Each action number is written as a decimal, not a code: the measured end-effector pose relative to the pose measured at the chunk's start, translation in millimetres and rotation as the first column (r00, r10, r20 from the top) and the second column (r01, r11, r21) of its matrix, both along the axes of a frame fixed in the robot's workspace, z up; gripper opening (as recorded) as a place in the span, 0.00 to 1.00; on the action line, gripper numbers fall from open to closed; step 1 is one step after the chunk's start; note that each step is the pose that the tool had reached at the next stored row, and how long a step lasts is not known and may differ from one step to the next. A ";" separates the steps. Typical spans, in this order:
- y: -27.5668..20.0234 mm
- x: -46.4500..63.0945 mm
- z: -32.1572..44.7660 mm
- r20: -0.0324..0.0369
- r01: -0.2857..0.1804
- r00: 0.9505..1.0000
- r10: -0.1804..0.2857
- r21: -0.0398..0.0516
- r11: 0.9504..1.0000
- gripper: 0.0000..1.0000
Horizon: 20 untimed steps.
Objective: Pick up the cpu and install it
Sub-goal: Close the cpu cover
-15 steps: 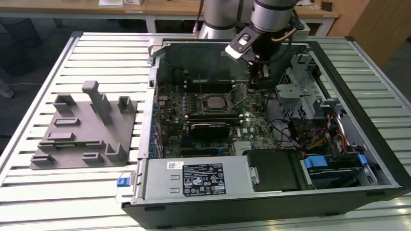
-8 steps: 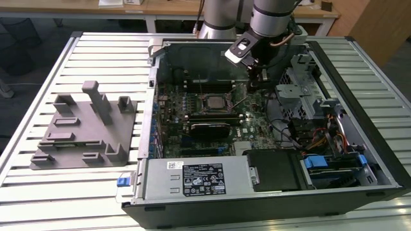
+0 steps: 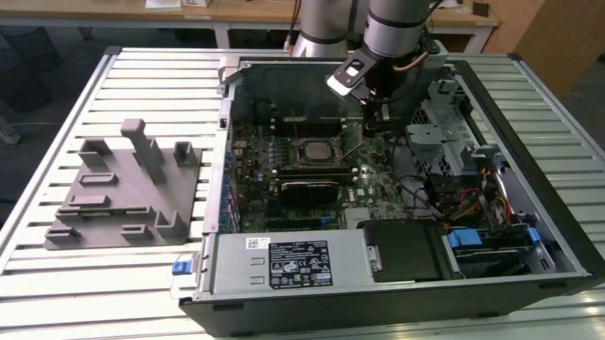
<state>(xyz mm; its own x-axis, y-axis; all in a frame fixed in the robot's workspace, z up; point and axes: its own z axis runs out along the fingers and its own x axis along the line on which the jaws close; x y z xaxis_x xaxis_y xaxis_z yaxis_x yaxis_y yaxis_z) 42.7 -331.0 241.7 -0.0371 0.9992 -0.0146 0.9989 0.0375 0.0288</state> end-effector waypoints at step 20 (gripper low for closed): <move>0.0 -6.4 0.0 0.000 0.000 1.000 0.000 0.000 1.000 0.11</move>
